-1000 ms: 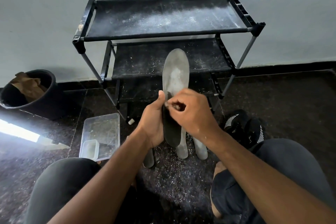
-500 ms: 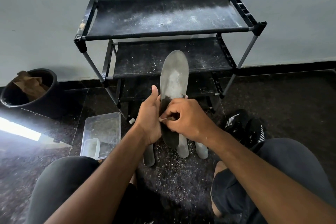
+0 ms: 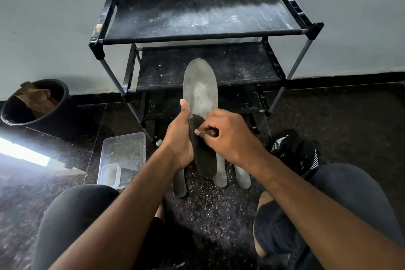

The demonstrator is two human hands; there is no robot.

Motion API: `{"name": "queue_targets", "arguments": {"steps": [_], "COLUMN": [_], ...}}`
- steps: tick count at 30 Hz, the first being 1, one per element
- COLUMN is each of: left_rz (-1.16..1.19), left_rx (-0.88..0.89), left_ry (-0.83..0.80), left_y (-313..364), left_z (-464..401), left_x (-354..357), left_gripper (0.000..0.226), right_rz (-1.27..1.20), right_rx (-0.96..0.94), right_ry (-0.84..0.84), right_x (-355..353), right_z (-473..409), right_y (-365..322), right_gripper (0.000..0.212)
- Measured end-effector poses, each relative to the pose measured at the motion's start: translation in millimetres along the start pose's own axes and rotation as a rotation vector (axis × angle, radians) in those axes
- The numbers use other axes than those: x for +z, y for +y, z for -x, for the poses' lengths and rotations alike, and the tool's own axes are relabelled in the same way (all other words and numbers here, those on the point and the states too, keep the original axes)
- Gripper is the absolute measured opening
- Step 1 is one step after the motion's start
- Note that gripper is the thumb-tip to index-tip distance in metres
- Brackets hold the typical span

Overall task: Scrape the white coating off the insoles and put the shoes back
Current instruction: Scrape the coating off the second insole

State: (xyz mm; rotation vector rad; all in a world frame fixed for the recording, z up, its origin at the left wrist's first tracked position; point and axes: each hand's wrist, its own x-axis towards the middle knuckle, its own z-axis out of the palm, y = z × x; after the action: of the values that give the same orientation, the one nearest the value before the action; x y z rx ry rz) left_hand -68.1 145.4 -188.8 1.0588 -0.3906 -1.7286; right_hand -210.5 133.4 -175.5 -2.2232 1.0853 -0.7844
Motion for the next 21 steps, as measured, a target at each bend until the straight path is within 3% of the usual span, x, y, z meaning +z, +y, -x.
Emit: {"name": "queue_targets", "arguments": {"steps": [5,11,15,18,21], "left_rz": [0.089,0.075,0.092,0.056,0.069], "left_rx": [-0.008,-0.018,0.007,0.039,0.059], "left_ry": [-0.016,-0.005,0.003,0.021,0.06], "left_y": [-1,2,1,2,5], "left_z": [0,-1,0,0,-3], "left_x": [3,0,0,2,-2], "left_gripper": [0.077,0.086,0.078,0.077,0.082], "right_rz": [0.172,-0.087,0.012,-0.053,-0.195], "right_rx": [0.023,0.034,0.047,0.025,0.027], "right_ry": [0.214,-0.025,0.107,0.134,-0.065], "right_x": [-13,0,-1,6,7], "right_z": [-7,5,-2,2,9], "right_y": [7,-6,3,-5,-14], "right_gripper": [0.007,0.004,0.008,0.006,0.004]}}
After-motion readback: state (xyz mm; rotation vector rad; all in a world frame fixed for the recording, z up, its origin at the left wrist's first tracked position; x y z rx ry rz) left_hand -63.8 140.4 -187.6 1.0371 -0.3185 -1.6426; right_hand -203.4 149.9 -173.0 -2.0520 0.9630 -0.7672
